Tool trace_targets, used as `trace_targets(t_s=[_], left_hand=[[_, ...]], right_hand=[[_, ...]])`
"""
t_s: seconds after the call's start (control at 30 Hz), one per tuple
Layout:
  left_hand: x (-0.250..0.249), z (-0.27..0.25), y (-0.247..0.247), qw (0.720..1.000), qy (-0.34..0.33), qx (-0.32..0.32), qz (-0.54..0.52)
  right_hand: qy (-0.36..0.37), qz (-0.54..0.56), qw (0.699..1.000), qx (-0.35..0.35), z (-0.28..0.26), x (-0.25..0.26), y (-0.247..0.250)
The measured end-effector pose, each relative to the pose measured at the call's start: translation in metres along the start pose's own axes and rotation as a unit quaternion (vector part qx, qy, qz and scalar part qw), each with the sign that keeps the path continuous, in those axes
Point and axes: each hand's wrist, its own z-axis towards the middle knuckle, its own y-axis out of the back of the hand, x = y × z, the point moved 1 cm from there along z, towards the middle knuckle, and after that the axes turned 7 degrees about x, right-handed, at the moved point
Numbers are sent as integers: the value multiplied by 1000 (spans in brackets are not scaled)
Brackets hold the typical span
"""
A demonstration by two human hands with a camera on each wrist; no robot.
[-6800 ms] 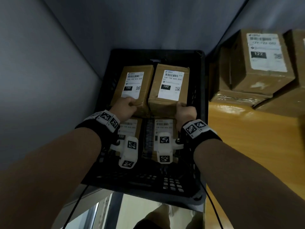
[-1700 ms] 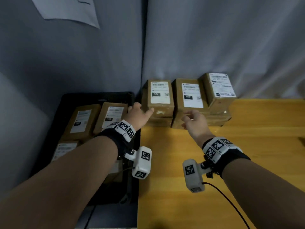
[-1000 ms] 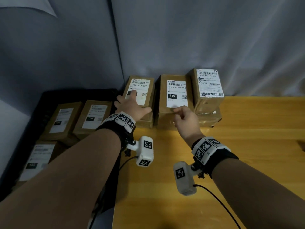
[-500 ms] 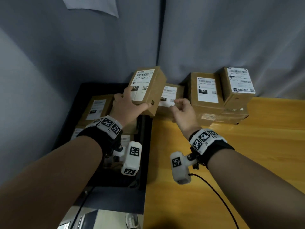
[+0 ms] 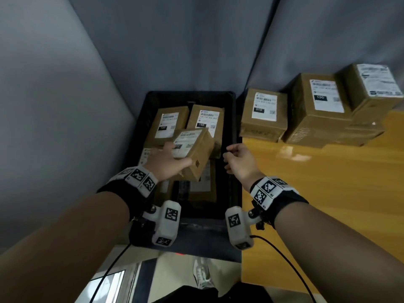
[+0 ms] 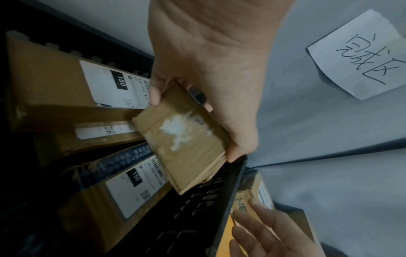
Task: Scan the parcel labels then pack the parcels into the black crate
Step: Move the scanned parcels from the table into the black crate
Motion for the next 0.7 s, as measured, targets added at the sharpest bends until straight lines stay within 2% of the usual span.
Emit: trace_targets(t_s=[0.23, 0.4, 0.5, 0.6, 0.7], left_hand=[[25, 16, -25, 991, 30, 26, 131], [32, 28, -50, 964, 64, 56, 254], [33, 35, -49, 957, 65, 67, 276], [32, 41, -44, 962, 81, 85, 245], [27, 44, -43, 947, 70, 57, 308]], right_hand=[[-45, -42, 998, -1, -4, -24, -16], [-55, -61, 997, 1, -4, -27, -21], [-50, -68, 996, -1, 0, -25, -22], [-52, -61, 997, -10, 6, -26, -22], [-49, -48, 997, -23, 9, -30, -19]])
